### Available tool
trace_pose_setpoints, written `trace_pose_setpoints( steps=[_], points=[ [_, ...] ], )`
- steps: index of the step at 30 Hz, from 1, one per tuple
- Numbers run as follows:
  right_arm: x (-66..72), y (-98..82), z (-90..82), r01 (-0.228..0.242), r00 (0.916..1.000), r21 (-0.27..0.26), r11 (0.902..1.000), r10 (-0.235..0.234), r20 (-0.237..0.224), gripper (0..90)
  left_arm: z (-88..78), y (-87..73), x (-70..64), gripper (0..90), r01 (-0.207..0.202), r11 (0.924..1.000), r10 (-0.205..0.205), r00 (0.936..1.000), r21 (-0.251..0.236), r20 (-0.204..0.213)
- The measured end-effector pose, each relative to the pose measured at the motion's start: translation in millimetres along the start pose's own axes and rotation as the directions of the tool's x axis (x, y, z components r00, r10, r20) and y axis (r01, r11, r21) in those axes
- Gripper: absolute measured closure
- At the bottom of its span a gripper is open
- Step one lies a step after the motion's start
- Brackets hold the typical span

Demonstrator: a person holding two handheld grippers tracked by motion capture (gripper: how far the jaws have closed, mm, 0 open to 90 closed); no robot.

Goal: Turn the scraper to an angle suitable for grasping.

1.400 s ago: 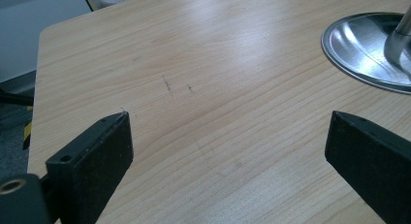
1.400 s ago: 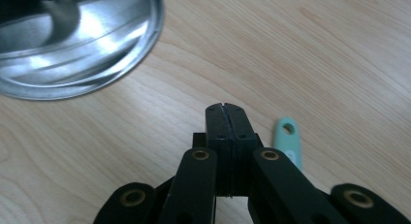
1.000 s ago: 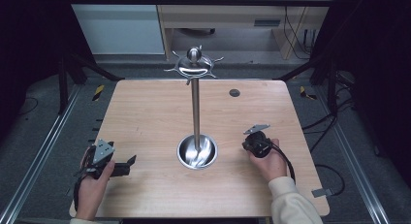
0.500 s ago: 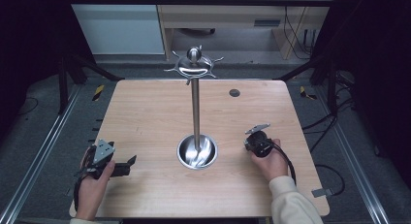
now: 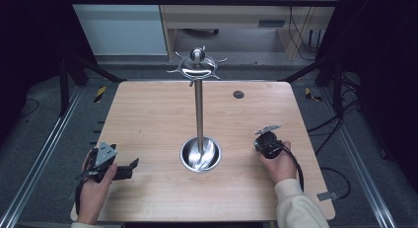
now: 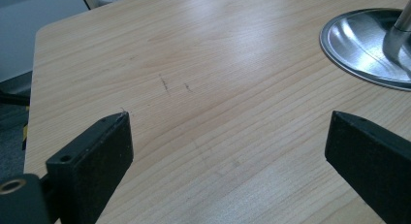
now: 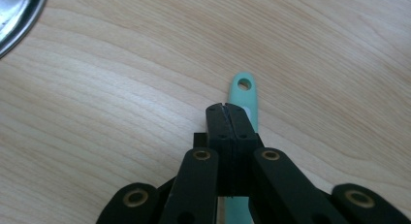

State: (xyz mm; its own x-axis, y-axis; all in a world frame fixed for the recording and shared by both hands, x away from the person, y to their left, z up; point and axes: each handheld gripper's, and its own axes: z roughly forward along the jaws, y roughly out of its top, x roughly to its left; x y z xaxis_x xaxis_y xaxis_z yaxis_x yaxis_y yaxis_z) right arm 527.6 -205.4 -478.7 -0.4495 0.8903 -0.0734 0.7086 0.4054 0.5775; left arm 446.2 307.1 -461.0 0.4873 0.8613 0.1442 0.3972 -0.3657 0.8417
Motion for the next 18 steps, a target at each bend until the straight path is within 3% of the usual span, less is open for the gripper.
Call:
trace_pose_setpoints(
  steps=[6, 18],
  points=[
    [-9.0, -2.7, -1.7, -0.042, 0.9991, 0.002, 0.9991, 0.042, 0.007, 90.0, 0.3, 0.0, -0.5, 3.1, -0.003, 1.0, 0.003, 1.0, 0.003, 0.002],
    [-13.0, -4.8, -2.9, -0.063, 0.9978, -0.008, 0.998, 0.063, 0.022, 90.0, -1.3, -1.3, -1.4, 3.1, -0.006, 0.9999, 0.006, 1.0, 0.01, -0.006]
  ],
)
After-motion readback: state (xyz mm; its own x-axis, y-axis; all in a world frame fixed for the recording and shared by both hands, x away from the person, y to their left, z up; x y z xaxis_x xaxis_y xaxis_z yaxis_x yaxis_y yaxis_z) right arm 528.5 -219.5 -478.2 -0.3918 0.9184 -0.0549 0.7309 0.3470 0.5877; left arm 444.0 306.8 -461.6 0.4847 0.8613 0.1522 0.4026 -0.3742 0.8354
